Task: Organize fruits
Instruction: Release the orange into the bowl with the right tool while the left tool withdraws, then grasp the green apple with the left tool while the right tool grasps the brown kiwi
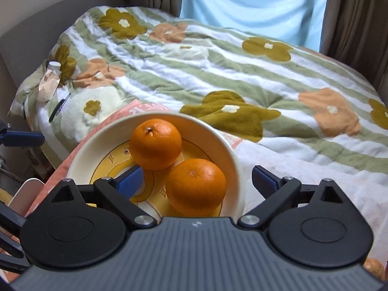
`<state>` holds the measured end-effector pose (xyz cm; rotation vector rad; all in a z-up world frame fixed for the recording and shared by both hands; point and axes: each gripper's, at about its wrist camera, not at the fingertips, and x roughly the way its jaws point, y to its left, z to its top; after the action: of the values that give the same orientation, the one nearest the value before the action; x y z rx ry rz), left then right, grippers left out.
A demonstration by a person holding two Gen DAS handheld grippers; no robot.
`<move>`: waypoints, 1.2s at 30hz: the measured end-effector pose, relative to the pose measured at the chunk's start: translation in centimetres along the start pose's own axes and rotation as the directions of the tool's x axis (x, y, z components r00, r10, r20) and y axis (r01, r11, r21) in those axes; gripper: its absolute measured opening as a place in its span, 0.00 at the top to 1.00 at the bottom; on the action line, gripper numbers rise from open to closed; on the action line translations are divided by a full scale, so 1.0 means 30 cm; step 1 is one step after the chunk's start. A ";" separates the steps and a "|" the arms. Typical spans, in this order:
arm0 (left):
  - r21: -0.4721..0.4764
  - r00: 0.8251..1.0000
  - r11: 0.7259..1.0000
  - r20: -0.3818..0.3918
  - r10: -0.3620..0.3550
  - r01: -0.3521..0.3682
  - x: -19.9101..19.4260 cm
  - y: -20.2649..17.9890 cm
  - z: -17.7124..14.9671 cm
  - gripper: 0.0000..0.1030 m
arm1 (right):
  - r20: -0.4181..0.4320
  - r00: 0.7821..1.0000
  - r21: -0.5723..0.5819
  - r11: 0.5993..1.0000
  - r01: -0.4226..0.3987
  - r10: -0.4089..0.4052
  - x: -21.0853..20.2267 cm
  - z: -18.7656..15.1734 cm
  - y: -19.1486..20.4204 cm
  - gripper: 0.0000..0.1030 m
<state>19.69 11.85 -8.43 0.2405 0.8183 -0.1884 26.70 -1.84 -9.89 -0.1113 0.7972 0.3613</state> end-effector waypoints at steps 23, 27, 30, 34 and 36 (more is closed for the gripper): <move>-0.066 0.991 0.998 0.129 0.033 -0.025 -0.372 -0.113 0.029 0.04 | 0.099 0.992 0.183 0.981 0.062 -0.081 -0.576 -0.106 -0.082 0.00; -0.080 0.989 0.996 0.142 0.051 -0.040 -0.455 -0.176 0.013 0.04 | 0.107 0.991 0.204 0.977 0.060 -0.083 -0.693 -0.178 -0.133 0.00; -0.097 0.988 0.994 0.147 0.054 -0.040 -0.509 -0.236 -0.011 0.04 | 0.111 0.990 0.218 0.974 0.056 -0.082 -0.776 -0.237 -0.174 0.00; -0.119 0.989 0.992 0.141 0.052 -0.035 -0.559 -0.330 -0.041 0.04 | 0.110 0.990 0.216 0.974 0.066 -0.091 -0.873 -0.326 -0.229 0.00; -0.124 0.989 0.992 0.139 0.053 -0.036 -0.575 -0.377 -0.053 0.04 | 0.109 0.990 0.213 0.975 0.070 -0.095 -0.918 -0.370 -0.263 0.00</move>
<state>4.12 2.75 1.72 0.1294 0.6799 -0.1121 4.32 -19.33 1.81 0.0728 0.7062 0.2018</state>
